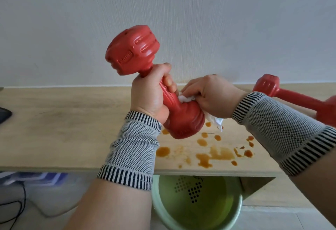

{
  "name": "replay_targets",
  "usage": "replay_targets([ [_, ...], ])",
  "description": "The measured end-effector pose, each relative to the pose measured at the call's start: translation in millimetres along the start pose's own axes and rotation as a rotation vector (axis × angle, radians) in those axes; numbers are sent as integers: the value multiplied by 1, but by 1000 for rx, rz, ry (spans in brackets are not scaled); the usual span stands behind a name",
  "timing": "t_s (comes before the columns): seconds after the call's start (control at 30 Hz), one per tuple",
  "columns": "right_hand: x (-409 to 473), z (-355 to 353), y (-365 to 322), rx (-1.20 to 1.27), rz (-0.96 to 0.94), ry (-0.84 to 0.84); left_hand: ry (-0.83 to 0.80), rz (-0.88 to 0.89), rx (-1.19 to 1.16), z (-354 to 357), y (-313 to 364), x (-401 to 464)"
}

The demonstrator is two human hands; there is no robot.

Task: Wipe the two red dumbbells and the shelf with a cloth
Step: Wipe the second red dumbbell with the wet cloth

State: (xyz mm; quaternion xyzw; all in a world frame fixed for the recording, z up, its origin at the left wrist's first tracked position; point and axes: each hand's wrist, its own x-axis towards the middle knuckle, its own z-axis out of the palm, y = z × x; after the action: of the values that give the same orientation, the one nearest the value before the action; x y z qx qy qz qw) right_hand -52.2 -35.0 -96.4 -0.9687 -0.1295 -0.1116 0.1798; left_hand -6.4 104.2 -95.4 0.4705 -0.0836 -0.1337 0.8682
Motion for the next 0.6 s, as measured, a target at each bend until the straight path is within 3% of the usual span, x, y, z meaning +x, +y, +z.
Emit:
replay_targets([
  [0.23,-30,-10,-12,-21,-135,43,0,66,56,-3,-2,3],
  [0.3,-25,-10,-11,0,-76,16,-19,83,79,-3,-2,3],
  [0.47,12,-8,-9,75,192,-240,-109,58,25,-1,0,-3],
  [0.6,10,-13,-9,198,229,-257,-168,51,20,-2,3,-1],
])
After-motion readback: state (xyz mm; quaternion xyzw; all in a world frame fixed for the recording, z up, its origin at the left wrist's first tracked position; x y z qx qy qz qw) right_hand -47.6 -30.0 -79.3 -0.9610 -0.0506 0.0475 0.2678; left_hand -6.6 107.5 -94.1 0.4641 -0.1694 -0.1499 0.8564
